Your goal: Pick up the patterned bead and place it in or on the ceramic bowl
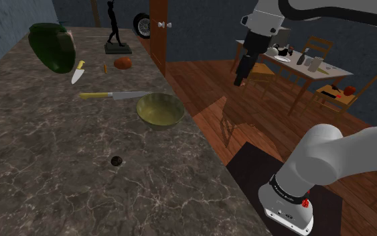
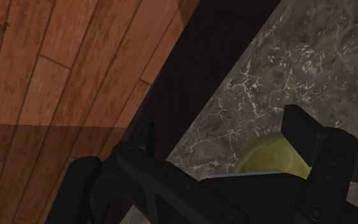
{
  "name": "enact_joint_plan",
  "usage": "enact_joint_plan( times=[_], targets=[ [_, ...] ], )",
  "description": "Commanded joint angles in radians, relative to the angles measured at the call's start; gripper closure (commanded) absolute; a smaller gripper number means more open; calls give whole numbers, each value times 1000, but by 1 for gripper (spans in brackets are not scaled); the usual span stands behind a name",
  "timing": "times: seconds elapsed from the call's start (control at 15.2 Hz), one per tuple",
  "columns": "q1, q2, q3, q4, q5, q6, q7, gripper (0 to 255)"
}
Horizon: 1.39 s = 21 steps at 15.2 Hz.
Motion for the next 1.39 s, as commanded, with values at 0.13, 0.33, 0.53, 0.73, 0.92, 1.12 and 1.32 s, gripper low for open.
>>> enact_joint_plan(
  times=[0.13, 0.33, 0.53, 0.73, 0.92, 1.12, 1.32],
  targets=[
    [17, 22, 38, -13, 19, 43, 28, 0],
    [41, 65, 95, -23, 45, 107, 69, 0],
    [64, 116, 152, -24, 65, 172, 111, 0],
    [83, 177, 210, -15, 78, 236, 153, 0],
    [99, 246, 267, 4, 83, 297, 198, 0],
    [111, 323, 325, 33, 76, 356, 245, 0],
    [119, 408, 383, 72, 55, 410, 298, 0]
  ],
)
